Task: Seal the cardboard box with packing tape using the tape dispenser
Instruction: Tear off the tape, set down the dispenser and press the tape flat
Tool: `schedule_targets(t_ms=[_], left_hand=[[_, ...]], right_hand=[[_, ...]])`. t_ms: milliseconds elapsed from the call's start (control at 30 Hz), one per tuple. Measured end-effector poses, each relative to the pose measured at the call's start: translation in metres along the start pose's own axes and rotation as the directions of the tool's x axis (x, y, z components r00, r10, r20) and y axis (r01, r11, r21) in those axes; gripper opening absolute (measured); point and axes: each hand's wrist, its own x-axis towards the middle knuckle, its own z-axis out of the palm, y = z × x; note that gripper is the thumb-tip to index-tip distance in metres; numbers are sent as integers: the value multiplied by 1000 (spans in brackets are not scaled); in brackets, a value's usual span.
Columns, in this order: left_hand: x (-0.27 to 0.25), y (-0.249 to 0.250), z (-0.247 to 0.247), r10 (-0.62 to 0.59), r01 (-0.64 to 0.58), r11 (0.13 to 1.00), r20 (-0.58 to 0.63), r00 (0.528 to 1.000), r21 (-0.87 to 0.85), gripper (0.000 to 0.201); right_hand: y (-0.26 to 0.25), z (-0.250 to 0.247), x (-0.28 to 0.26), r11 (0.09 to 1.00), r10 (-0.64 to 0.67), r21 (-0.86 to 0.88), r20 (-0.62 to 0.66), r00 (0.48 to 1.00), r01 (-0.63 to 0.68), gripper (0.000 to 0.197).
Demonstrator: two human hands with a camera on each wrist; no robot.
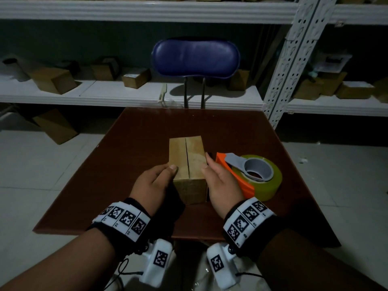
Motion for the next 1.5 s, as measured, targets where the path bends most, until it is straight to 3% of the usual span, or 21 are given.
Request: schedule_targets(t_ms=[100,200,367,600,767,967,1067,1233,1300,1400,1500], left_hand=[[-2,5,-2,-63,60,994,-23,998,-93,27],[-2,6,-4,-79,75,984,-19,997,-161,23],[-3,0,-3,-47,43,997,-60,997,-61,31],[1,0,-8,-32,24,997,-104,994,-72,20],[16,0,-9,-65,52,992,-111,992,-113,21],[40,8,-9,-82,67,992,-144,986,-106,22],[48,10,-10,-93,81,992,-120,988,-99,25],[67,24,-10,-54,44,995,-106,993,-95,29],[78,30,-10,-42,31,995,-111,993,-96,31],[95,32,-12,-52,39,990,-100,994,-132,28],[109,26,-15,-65,54,993,-105,992,-102,29]], right_hand=[[-2,-5,0,996,-26,-79,21,999,27,59],[0,-8,4,991,1,-134,-7,1000,-1,64],[3,-3,4,995,-2,-101,-164,986,-15,62],[-10,4,0,999,46,-12,-65,997,-47,75],[-24,5,6,997,79,9,-27,996,-79,50],[-32,6,26,988,151,15,36,988,-151,57],[-35,6,35,988,156,5,52,986,-157,50],[-39,8,51,991,111,72,28,993,-113,89],[-40,8,59,989,103,104,7,995,-103,86],[-40,9,68,986,112,124,3,994,-112,63],[-41,12,76,982,144,122,30,989,-147,84]])
